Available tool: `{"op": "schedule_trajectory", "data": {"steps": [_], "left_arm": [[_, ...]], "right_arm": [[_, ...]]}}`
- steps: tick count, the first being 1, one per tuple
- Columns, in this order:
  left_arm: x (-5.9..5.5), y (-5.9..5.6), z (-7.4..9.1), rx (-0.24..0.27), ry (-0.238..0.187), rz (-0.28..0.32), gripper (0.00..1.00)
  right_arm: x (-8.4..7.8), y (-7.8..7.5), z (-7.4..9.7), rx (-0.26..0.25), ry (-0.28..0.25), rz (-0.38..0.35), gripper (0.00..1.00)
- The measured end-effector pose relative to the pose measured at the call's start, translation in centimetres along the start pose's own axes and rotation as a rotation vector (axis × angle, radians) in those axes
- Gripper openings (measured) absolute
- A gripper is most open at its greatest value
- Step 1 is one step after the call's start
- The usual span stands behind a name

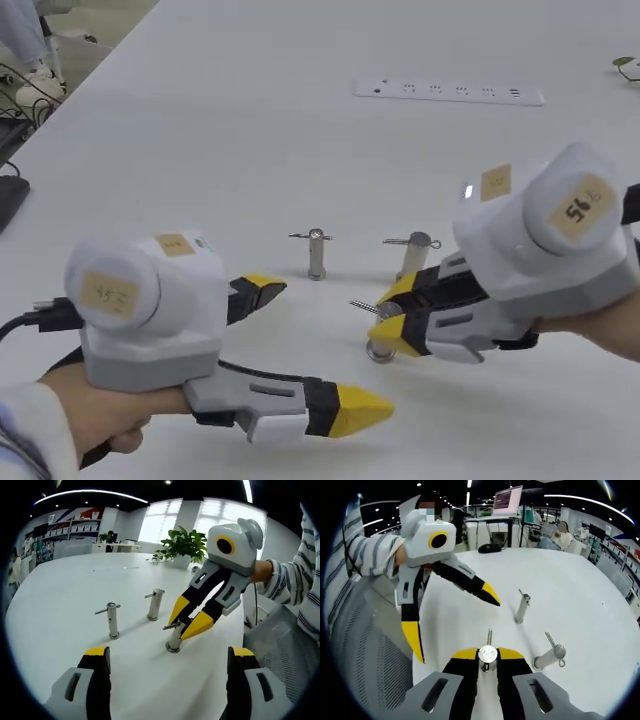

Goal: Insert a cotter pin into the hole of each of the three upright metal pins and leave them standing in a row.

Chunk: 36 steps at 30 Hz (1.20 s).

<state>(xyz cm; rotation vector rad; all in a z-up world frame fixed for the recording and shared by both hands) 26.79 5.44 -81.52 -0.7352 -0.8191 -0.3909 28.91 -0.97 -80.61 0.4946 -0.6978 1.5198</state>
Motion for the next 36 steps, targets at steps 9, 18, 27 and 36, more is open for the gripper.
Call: {"op": "schedule_trajectory", "data": {"steps": [9,18,27,36], "left_arm": [[0.0,-0.5,0.2,-0.012,0.005,-0.001,0.97],[0.4,-1.0,0.1,-0.015,0.004,0.001,0.94],[0.5,-0.9,0.6,0.009,0.01,-0.011,0.99],[1.0,-0.5,1.2,0.055,-0.002,-0.002,0.99]], "right_arm": [[-0.2,-0.1,0.7,0.033,-0.019,0.062,0.13],[-1.4,-1.2,2.3,0.052,-0.026,0.081,0.13],[-4.6,-2.6,4.5,0.093,0.015,0.116,0.13],[-6.5,-4.9,6.8,0.126,0.034,0.195,0.13]]}}
Point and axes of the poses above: the centre of the closed fingertips' face, and the gripper's own axes: z roughly backward along the fingers, y roughly to its left, x roughly out of its top, the point moved 3 cm from there along z, roughly backward along the fingers, and after that the axes turned 12 degrees about z, right-handed, at the moved point
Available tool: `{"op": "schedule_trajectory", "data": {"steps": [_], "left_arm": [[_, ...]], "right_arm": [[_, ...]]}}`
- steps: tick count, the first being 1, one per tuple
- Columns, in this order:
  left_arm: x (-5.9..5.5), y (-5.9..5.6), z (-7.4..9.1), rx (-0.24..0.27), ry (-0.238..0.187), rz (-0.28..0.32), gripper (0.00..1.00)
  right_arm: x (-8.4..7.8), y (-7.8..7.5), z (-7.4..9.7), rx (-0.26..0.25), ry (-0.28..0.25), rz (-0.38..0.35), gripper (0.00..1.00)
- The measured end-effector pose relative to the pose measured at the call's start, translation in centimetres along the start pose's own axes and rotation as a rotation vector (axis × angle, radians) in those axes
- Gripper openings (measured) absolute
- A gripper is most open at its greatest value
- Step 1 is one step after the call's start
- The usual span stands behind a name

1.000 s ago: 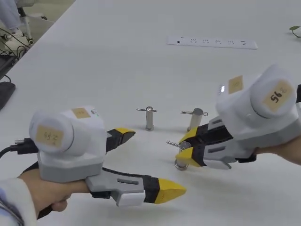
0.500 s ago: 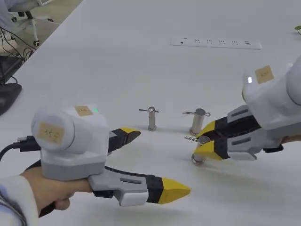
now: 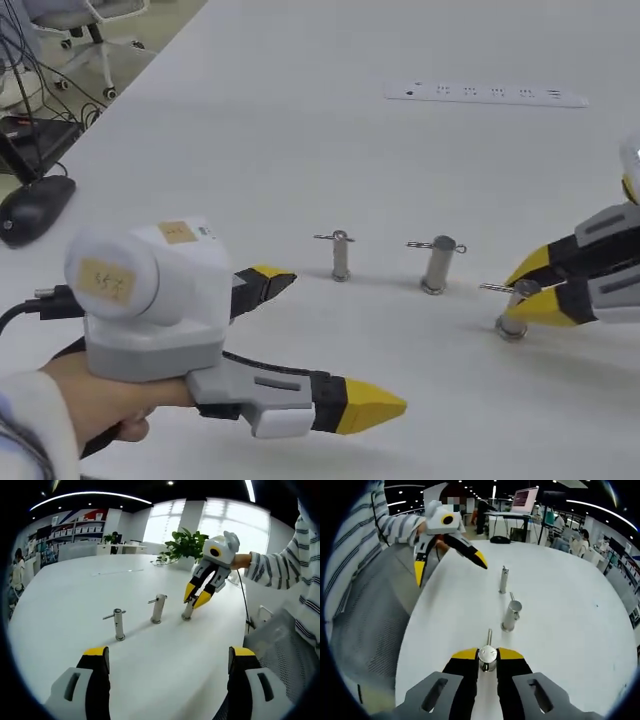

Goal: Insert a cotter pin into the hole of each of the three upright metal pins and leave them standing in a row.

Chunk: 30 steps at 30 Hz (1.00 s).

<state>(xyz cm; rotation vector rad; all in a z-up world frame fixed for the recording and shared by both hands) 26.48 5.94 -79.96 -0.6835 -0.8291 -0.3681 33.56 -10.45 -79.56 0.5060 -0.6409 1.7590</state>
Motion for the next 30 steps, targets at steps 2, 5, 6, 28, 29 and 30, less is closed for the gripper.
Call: {"op": "schedule_trajectory", "data": {"steps": [2,5,6,28,29,30], "left_arm": [[-0.1,0.1,0.0,0.011,0.006,0.001,0.99],[-0.1,0.0,0.0,0.021,0.015,0.003,0.98],[-0.1,-0.1,-0.1,0.027,0.017,0.004,0.97],[-1.1,-0.2,-0.1,0.087,0.045,0.049,0.99],[-1.1,-0.1,0.0,0.089,0.046,0.049,0.99],[-1.1,-0.1,0.0,0.09,0.045,0.05,0.99]], "right_arm": [[-0.4,-0.5,0.4,0.007,0.0,0.018,0.13],[-1.2,-1.3,0.8,0.014,0.003,0.009,0.13],[-1.5,-1.6,0.9,0.016,0.008,0.007,0.13],[-2.5,-2.3,1.2,0.107,-0.073,0.069,0.13],[-2.5,-2.3,1.3,0.108,-0.071,0.072,0.13],[-2.5,-2.3,1.3,0.107,-0.069,0.076,0.13]]}}
Point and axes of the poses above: the centre of the closed fingertips' face, and the gripper's own axes: z roughly backward along the fingers, y roughly to its left, x roughly out of its top, the point moved 3 cm from there along z, roughly backward along the fingers, and after that the axes turned 12 degrees about z, right-handed, at the moved point
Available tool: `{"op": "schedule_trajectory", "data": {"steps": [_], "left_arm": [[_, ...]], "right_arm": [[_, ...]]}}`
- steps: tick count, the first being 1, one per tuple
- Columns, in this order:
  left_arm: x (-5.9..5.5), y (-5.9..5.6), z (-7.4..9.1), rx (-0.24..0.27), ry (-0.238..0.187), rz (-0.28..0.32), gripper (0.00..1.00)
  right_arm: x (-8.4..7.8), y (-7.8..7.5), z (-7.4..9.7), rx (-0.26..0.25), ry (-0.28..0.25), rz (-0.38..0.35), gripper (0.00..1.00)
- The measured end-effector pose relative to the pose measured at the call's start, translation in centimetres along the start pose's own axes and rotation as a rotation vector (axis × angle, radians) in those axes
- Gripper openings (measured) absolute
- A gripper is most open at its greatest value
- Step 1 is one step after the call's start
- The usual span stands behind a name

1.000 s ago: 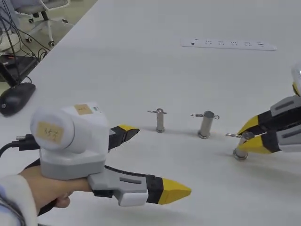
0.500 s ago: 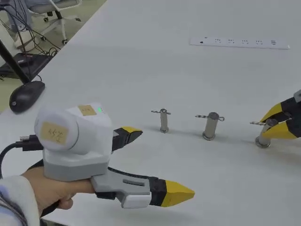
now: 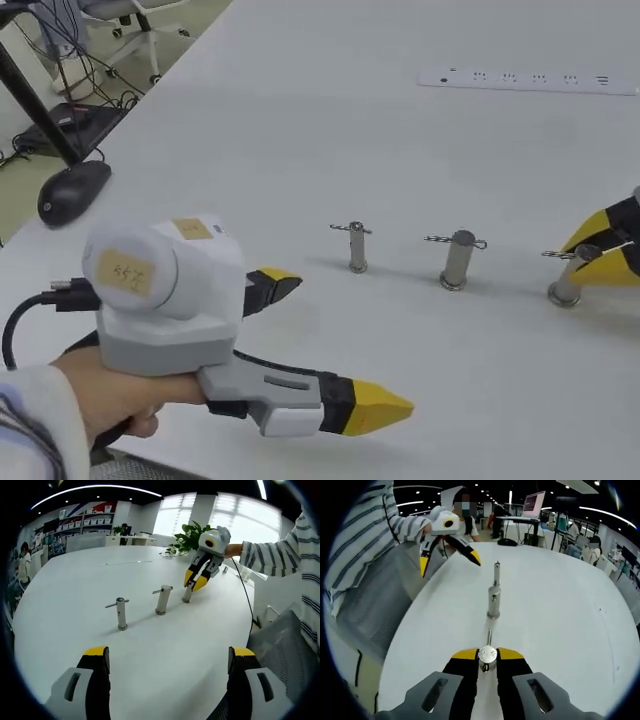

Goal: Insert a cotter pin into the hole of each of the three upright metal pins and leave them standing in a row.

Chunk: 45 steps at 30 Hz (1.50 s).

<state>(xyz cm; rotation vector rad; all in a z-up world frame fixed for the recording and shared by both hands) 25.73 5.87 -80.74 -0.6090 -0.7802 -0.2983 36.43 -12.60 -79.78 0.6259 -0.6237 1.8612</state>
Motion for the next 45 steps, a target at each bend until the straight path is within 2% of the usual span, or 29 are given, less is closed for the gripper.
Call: {"op": "schedule_trajectory", "data": {"steps": [6,12,15,20,24,27,31,33,35,38,42,43,45], "left_arm": [[0.1,-0.5,0.0,-0.008,0.01,-0.019,0.98],[0.1,-0.8,0.0,-0.02,0.015,-0.023,0.98],[0.0,-0.9,0.1,-0.024,0.021,-0.031,0.98],[0.0,-1.0,0.2,-0.028,0.02,-0.031,0.99],[0.1,-0.8,0.4,-0.025,0.019,-0.035,0.99],[0.1,-0.7,0.5,-0.023,0.02,-0.039,0.99],[0.5,-0.4,0.8,-0.018,0.015,-0.043,0.99],[0.6,-0.1,0.9,-0.008,0.01,-0.087,0.99],[0.6,0.2,1.2,-0.004,0.015,-0.097,0.99],[0.5,0.4,1.7,-0.032,0.027,-0.095,0.99],[0.4,0.7,2.3,-0.043,0.04,-0.107,0.99],[0.4,0.9,2.5,-0.044,0.042,-0.106,0.99],[0.5,1.3,2.7,-0.038,0.04,-0.105,0.99]], "right_arm": [[0.2,0.3,0.1,-0.002,0.007,0.0,0.14],[-0.3,0.0,0.1,-0.011,0.013,-0.012,0.16],[-0.5,0.2,0.0,-0.017,0.036,-0.003,0.27],[-0.5,-0.5,0.2,-0.055,0.017,-0.036,0.31],[0.1,-0.6,0.6,-0.074,0.004,-0.072,0.5],[1.0,-0.5,1.1,-0.092,-0.012,-0.08,0.53],[1.7,-0.4,1.6,-0.154,-0.029,-0.094,0.61],[2.3,0.1,1.8,-0.192,-0.032,-0.085,0.63],[1.9,0.2,2.1,-0.225,-0.045,-0.119,0.67],[2.3,1.0,2.6,-0.276,-0.071,-0.16,0.71],[2.6,2.7,2.9,-0.301,-0.069,-0.203,0.75],[2.6,2.8,3.2,-0.336,-0.074,-0.229,0.77],[2.7,3.3,3.4,-0.371,-0.084,-0.259,0.81]]}}
Point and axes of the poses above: the centre of the closed fingertips' face, and the gripper's own axes: z roughly backward along the fingers, y roughly to its left, x roughly out of its top, the point moved 3 cm from there along z, roughly backward along the fingers, and after that the axes turned 12 degrees about z, right-handed, at the moved point
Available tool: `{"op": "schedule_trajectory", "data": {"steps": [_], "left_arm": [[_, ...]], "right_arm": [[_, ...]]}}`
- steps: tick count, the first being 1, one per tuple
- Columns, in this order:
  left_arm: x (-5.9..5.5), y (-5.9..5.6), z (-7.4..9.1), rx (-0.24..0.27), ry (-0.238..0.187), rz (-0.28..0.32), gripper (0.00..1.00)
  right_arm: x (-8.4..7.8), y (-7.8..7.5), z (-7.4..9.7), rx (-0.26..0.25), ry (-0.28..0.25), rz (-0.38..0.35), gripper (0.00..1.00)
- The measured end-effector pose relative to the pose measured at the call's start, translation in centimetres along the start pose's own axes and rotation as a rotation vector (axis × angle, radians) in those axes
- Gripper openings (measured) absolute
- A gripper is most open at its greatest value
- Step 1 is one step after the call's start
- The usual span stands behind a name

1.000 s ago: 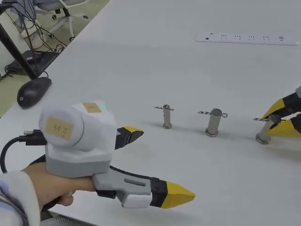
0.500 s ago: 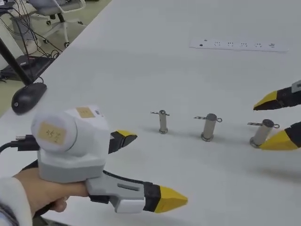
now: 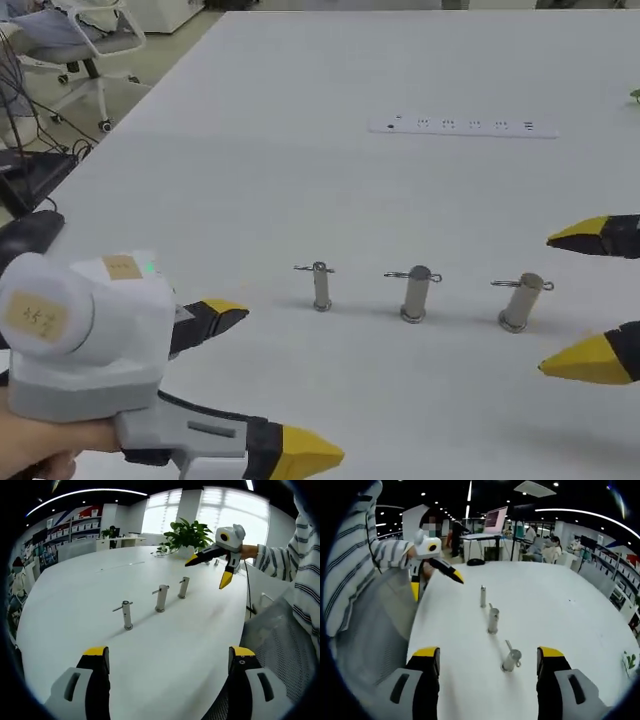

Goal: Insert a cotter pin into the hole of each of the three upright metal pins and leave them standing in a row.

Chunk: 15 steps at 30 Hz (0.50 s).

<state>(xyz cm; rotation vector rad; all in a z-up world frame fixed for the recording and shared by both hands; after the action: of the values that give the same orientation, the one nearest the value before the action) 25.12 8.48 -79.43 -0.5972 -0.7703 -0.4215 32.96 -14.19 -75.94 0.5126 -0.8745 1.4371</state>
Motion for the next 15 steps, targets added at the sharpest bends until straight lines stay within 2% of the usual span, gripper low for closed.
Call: {"op": "schedule_trajectory", "data": {"steps": [4,7,9,11,15], "left_arm": [[0.2,0.7,0.6,0.017,-0.008,0.002,0.99],[0.2,1.3,1.1,0.024,-0.017,0.012,0.99],[0.0,1.5,1.4,0.019,-0.008,0.02,0.99],[-0.3,1.8,1.6,0.021,0.002,0.017,0.99],[-0.4,2.2,2.1,0.021,0.01,0.025,0.99]], "right_arm": [[-0.3,0.5,0.9,-0.057,-0.021,-0.073,0.86],[-0.2,0.9,1.0,-0.135,-0.06,-0.155,0.86],[-0.2,1.2,1.1,-0.176,-0.074,-0.196,0.88],[0.0,1.8,1.1,-0.194,-0.094,-0.24,0.9],[-0.1,3.0,1.1,-0.225,-0.095,-0.293,0.93]]}}
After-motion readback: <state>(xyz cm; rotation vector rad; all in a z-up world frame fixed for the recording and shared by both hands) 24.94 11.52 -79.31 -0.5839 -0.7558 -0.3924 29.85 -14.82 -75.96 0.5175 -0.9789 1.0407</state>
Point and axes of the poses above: the centre of the closed fingertips' face, and the gripper's own axes: z roughly backward along the fingers, y roughly to its left, x roughly out of its top, the point moved 3 cm from there along z, roughly backward along the fingers, and after that the axes turned 12 degrees about z, right-handed, at the moved point
